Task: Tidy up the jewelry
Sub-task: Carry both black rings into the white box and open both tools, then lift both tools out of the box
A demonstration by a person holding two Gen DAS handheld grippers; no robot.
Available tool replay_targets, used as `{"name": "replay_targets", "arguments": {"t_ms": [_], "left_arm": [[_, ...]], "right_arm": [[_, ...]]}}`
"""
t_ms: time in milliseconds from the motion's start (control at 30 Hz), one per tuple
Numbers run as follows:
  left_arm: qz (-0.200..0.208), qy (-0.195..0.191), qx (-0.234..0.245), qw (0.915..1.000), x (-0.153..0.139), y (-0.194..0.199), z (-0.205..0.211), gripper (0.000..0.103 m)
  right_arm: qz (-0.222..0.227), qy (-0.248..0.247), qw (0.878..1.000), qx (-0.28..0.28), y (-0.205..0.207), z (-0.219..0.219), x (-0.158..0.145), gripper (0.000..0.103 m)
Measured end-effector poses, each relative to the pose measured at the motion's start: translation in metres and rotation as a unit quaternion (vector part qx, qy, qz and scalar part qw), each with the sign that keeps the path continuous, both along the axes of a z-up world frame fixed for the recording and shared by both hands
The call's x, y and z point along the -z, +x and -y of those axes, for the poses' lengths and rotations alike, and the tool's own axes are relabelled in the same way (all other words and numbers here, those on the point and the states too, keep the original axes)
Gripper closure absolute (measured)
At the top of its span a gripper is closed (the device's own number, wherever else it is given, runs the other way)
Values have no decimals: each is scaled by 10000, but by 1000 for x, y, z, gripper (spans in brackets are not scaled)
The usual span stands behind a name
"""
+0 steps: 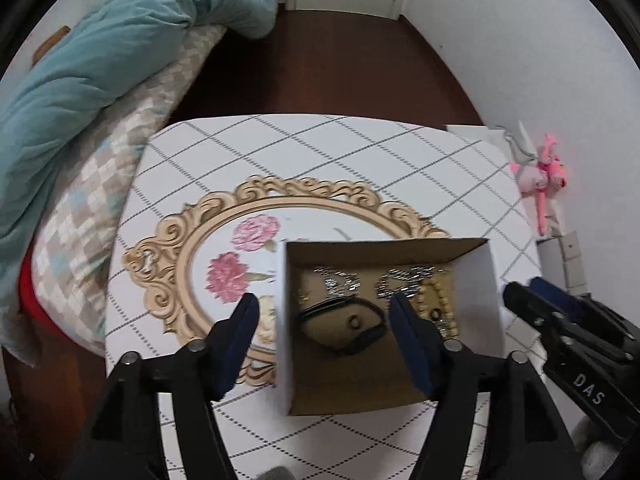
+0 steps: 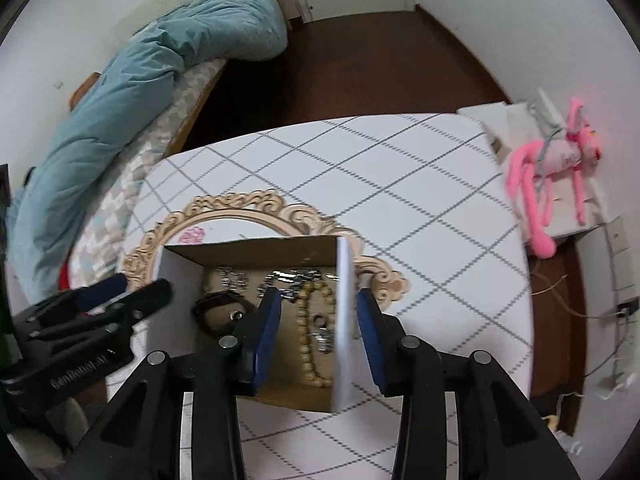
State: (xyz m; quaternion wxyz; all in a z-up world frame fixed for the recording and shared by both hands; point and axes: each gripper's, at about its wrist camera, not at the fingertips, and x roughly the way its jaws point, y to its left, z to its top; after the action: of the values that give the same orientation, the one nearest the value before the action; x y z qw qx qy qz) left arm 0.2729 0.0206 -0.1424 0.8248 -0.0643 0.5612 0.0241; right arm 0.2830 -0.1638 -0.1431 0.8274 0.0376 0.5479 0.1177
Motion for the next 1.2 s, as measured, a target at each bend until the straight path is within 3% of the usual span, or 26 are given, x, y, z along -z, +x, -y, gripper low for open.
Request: {"name": "replay_targets", "arguments": {"t_ms": [67,133,200,267,733,967,1200], "left_arm": [[35,146,-57,9999,1,-4,-2,21],[81,279,-106,9995,3,-10,-4,14],[128,366,-165,9991,5,-17,-6,6],[199,457,-173,9986,7,-24,-6,1],[339,639,-277,9970,8,-54,-1,0],[614,571,-382,9957,-21,-76,-3,0],[1110,633,-386,9911,-67,-118,1,0]], "right_arm": [[54,-234,9997,24,-5,0,0,44],[122,-534,9985,2,-13,-1,3,13],[149,-799,9967,-19,-20,-2,7,3],[142,-934,9955,-42,-26,-2,11,3],[265,-1185,9924,197,-49,8,14,0],[541,-1129,9918,274,-71,11,-14,0],[1044,-1006,9883,475,-114,20,-63,0]]}}
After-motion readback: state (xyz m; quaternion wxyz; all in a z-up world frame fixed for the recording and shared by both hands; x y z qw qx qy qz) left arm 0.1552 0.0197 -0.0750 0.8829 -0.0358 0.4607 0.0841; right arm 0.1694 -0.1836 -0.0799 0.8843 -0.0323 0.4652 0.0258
